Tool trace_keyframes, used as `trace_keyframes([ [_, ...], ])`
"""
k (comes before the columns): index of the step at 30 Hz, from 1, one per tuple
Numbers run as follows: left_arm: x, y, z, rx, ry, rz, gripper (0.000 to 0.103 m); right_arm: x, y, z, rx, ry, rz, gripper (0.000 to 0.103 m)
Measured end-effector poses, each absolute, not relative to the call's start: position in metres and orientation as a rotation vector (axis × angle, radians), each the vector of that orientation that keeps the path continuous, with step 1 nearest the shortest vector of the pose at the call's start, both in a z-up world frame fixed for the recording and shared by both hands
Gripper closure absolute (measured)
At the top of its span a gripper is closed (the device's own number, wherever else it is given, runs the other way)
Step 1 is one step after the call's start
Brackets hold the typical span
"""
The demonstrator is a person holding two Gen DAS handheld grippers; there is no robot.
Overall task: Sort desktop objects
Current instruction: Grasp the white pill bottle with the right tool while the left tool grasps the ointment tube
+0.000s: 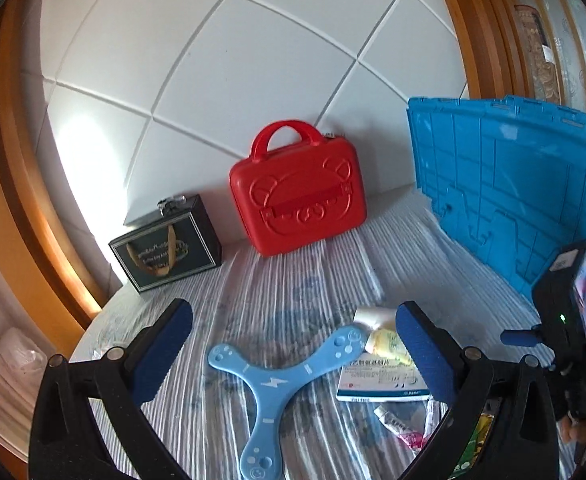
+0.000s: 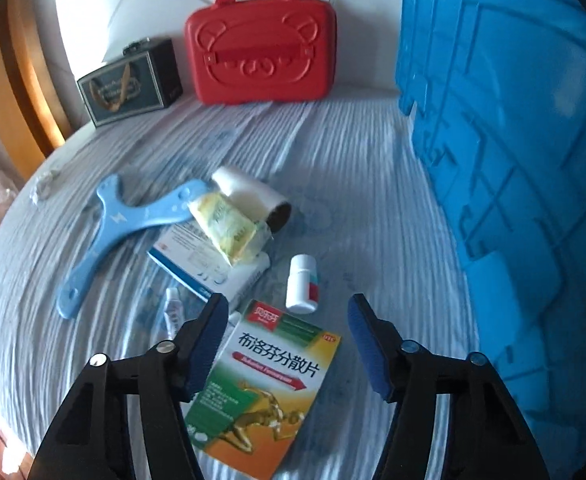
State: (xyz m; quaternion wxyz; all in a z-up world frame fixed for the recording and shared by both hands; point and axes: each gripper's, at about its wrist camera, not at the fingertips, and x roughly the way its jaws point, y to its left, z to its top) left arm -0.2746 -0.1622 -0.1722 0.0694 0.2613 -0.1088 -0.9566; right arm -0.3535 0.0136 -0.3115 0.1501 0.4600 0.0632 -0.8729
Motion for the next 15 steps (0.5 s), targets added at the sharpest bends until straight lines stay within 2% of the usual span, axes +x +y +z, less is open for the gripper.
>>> trace_keyframes([
  [6,-0.288,-0.166,-0.223,0.947,-0.288,-2.940,0.000,-0.397,0.017,-0.365,1.489,0.141,-2.421,0.058],
  [10,-0.285,-0.154,-0.261,1.091,-0.314,-3.016,0.000,-0.411,0.016,-0.385,1.565,0.144,-2.363,0.075],
  [15,-0.294,-0.143,-0.317,1.289,-0.296,-2.965,0.001,-0.412,0.013,-0.384,1.543,0.211,-2.380,0.076],
])
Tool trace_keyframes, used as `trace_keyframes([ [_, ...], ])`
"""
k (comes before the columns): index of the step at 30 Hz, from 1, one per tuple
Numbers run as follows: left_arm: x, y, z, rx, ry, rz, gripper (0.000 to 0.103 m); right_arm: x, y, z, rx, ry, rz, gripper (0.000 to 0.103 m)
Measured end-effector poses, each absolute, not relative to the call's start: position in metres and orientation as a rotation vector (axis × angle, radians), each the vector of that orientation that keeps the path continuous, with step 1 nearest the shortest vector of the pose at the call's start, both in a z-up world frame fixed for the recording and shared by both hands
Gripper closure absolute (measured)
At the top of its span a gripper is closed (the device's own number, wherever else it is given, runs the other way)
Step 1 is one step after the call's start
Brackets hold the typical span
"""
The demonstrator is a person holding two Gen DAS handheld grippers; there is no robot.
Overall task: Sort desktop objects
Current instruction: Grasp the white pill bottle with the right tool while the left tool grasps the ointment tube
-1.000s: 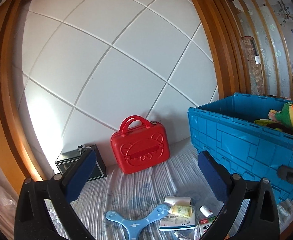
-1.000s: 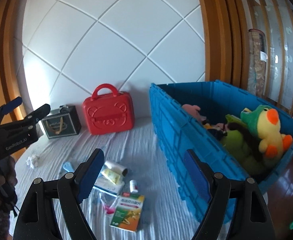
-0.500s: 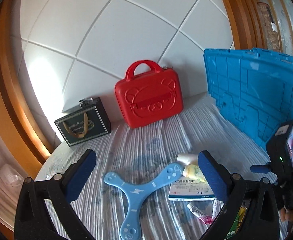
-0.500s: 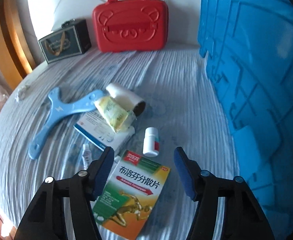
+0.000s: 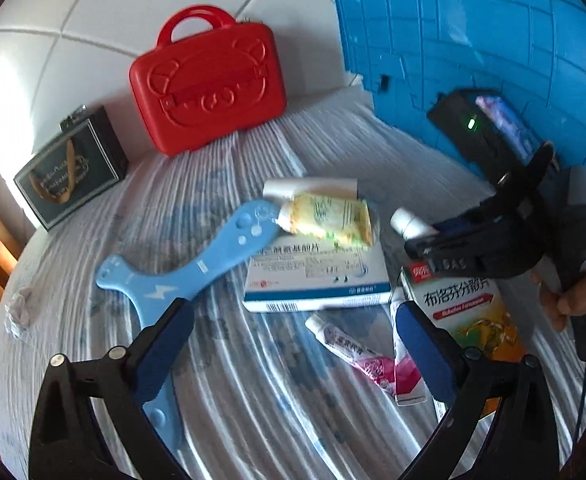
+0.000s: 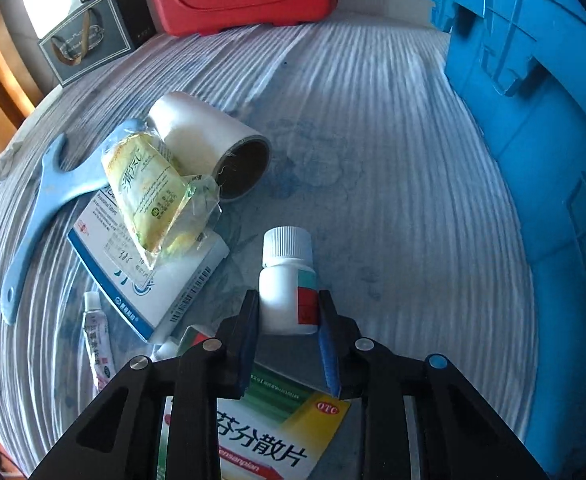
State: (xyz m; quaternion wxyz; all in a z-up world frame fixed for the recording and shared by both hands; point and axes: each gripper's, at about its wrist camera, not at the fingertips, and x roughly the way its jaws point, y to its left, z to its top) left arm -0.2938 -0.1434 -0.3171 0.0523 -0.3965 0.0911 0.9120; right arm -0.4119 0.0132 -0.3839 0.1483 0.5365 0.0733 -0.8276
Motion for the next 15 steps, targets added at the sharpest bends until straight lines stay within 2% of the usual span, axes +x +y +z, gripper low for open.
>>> trace_keyframes([
  [1,-0.294,-0.144,-0.326,-1.238,0.244,2.762,0.003,-0.411,0.013,-0.384,1.540,0.218,-2.383,0.076],
  [3,-0.297,-0.143,-0.341,-1.301,0.202,2.752,0.018,-0.409,0.014,-0.384,1.529,0.220,-2.386,0.076],
  [5,-0.304,-0.142,-0.357,-1.384,0.181,2.738,0.029,-0.409,0.016,-0.384,1.524,0.205,-2.386,0.076],
  [8,-0.310,-0.144,-0.368,-1.419,0.060,2.737,0.038,-0.411,0.017,-0.384,1.518,0.212,-2.374,0.076],
  [13,-0.309,-0.135,-0.374,-1.427,0.038,2.760,0.040,-0.413,0.022,-0.383,1.512,0.207,-2.346,0.076],
  [15,-0.306,-0.138,-0.373,-1.420,0.005,2.768,0.044,-0.412,0.021,-0.384,1.502,0.226,-2.342,0.076],
])
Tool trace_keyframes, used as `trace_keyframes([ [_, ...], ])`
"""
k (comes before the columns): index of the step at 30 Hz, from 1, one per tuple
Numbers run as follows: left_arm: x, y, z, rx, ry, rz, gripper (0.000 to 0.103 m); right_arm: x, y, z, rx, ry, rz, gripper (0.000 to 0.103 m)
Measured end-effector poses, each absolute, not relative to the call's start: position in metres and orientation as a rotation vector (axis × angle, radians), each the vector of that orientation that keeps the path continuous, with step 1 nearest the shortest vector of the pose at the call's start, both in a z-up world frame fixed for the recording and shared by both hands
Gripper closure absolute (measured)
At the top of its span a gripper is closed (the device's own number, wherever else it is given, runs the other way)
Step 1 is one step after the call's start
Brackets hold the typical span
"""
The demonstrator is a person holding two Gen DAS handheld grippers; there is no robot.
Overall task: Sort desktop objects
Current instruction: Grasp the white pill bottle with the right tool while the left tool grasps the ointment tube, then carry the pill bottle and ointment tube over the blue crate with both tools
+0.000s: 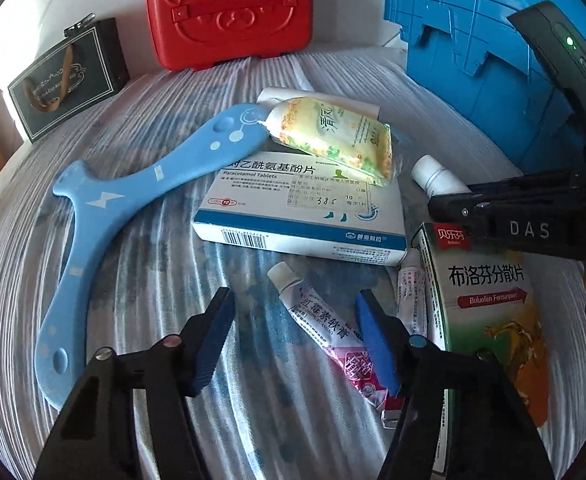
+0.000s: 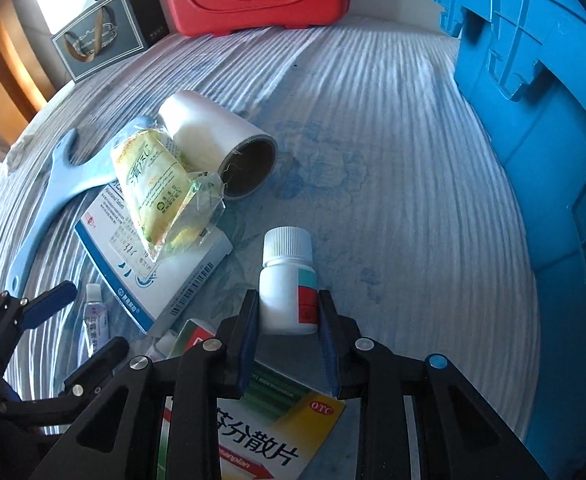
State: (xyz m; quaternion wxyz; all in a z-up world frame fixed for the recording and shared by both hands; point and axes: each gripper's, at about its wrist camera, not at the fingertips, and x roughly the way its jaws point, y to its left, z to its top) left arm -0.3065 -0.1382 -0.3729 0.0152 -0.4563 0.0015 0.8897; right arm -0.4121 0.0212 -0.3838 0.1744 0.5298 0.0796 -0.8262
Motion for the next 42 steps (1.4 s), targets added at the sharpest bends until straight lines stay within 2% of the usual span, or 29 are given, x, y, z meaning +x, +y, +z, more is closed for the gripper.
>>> trace_keyframes([
  [1,-0.305,-0.138,-0.373,-1.418,0.007,2.769,0.048,-0.411,0.020,-0.384,1.492,0.254,-2.343,0.076],
  [3,-0.300,-0.136,-0.371,-1.421,0.019,2.749,0.067,-0.408,0.012,-0.385,1.472,0.322,-2.353,0.076],
  [9,-0.297,-0.145,-0.369,-1.442,-0.055,2.696,0.086,-0.403,0.014,-0.386,1.461,0.303,-2.381,0.076],
  [16,-0.286,-0.151,-0.364,-1.415,0.003,2.698,0.086,-0.392,0.027,-0.380,1.409,0.261,-2.437,0.076],
  [25,-0.282,-0.154,-0.308,-1.227,0.121,2.764,0.086,-0.375,0.023,-0.345,1.305,0.221,-2.508,0.076],
  [31,-0.274,-0.148,-0.254,-1.054,0.226,2.787,0.086,-0.352,0.025,-0.294,1.210,0.141,-2.567,0.076],
  [42,-0.251,-0.118,-0.135,-0.653,0.311,2.752,0.086,-0.273,0.053,-0.157,0.931,0.069,-2.806,0.076],
])
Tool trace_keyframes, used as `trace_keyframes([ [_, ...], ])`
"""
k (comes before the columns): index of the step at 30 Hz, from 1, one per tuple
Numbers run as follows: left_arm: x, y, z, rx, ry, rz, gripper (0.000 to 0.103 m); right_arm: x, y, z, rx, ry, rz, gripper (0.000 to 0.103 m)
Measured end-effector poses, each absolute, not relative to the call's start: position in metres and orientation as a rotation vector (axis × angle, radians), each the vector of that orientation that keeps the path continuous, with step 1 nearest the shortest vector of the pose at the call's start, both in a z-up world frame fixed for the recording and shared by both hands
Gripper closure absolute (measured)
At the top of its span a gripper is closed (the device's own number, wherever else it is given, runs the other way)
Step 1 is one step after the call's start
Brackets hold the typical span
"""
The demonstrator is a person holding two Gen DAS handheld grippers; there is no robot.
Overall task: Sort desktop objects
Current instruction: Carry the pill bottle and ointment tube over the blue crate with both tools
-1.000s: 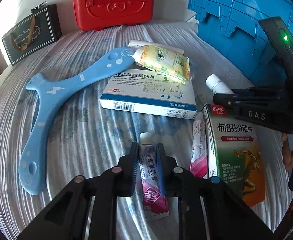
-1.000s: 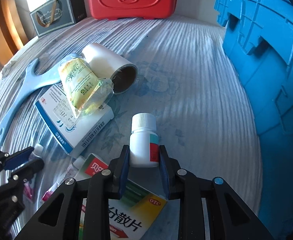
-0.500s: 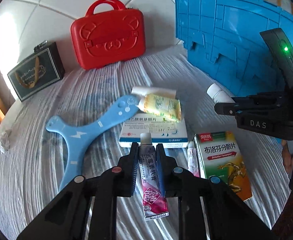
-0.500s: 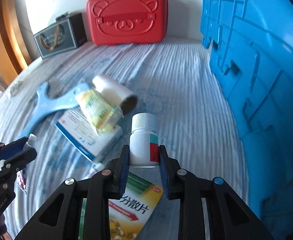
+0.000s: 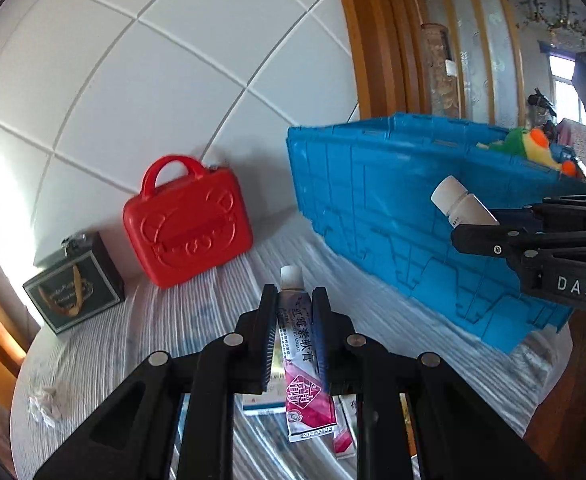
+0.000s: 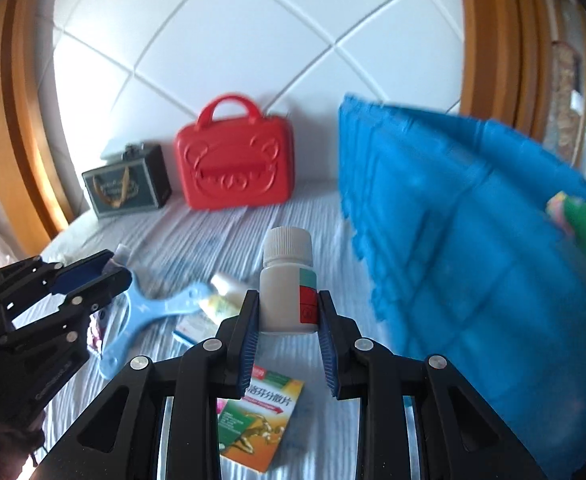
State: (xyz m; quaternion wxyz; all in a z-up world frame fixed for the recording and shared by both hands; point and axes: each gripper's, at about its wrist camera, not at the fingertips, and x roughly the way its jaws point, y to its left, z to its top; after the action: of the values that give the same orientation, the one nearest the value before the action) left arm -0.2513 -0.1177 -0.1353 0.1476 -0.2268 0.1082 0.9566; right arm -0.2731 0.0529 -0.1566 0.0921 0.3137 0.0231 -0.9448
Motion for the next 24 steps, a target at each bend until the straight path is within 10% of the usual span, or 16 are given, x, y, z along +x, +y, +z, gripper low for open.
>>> trace_keyframes([
  [24,-0.239,0.087,-0.024,-0.282,0.347,2.620,0.086,-0.213,0.238,-0.055,0.664,0.025,-3.073,0.076],
])
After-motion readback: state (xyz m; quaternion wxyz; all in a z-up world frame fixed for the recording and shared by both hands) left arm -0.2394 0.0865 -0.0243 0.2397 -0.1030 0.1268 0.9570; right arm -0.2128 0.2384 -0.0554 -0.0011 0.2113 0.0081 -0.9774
